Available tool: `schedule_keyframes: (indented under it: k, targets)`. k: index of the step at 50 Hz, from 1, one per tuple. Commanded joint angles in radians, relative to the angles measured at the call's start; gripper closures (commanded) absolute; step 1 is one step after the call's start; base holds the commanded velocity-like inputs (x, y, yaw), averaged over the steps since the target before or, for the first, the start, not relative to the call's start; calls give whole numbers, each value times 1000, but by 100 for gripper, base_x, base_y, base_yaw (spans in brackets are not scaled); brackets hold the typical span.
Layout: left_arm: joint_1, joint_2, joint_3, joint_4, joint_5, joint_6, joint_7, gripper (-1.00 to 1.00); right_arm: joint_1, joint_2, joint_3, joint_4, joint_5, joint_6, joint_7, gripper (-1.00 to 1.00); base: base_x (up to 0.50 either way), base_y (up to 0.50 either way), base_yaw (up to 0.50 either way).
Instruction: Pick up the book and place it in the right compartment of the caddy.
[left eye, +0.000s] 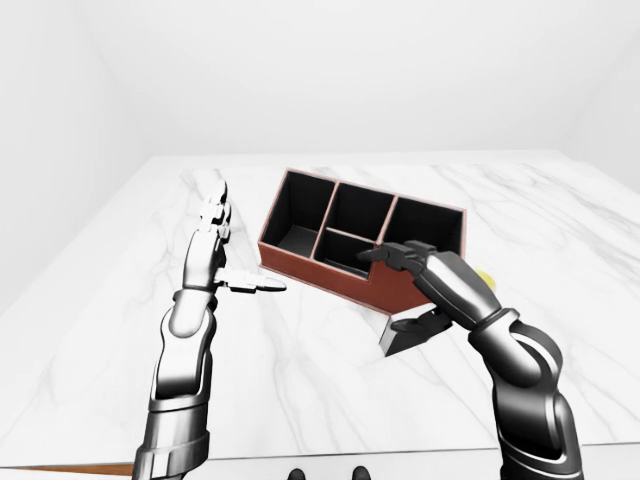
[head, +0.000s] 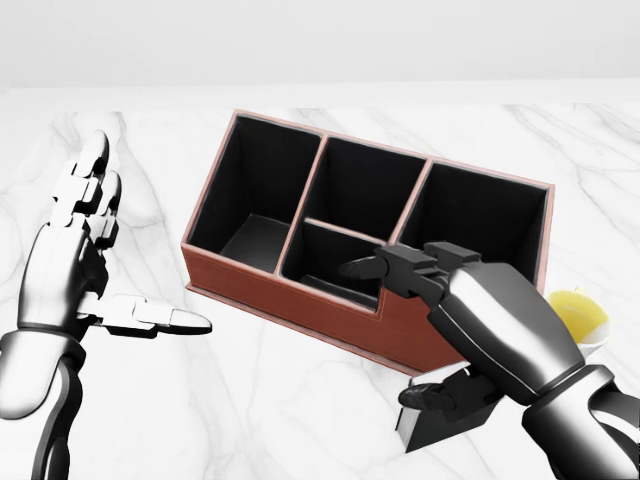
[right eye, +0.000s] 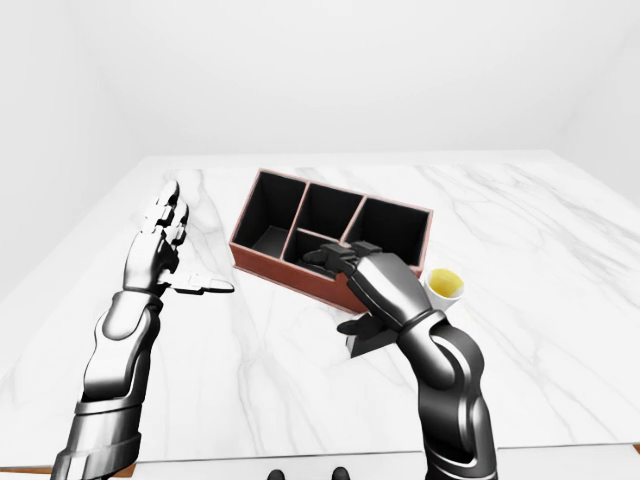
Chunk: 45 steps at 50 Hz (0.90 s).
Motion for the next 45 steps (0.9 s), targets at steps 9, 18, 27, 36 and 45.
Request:
schedule_keyframes:
  k: [9,18,27,36,45]
  targets:
    - [2,-1,-1,-8,-2,0,-3,-100,80,14,51,107,-198,0,-33,-35,0,0,0]
    - [2,-2,-1,-8,-6,0,-1,-100,94,19,84,133,-255,0,-55,-36,0,0,0]
    - [1,-2,-1,-9,-9,0,-1,-100,99,12,101,156,-296,0,-53,-37,0,0,0]
    - [54,-33,-22,-115,15,0,8,-100,95,14,108,185,-331,0,-63,-37,0,0,0]
    - [57,-33,-19,-105,6,0,7,-100,90,10,110,202,-343,0,-67,-36,0,0,0]
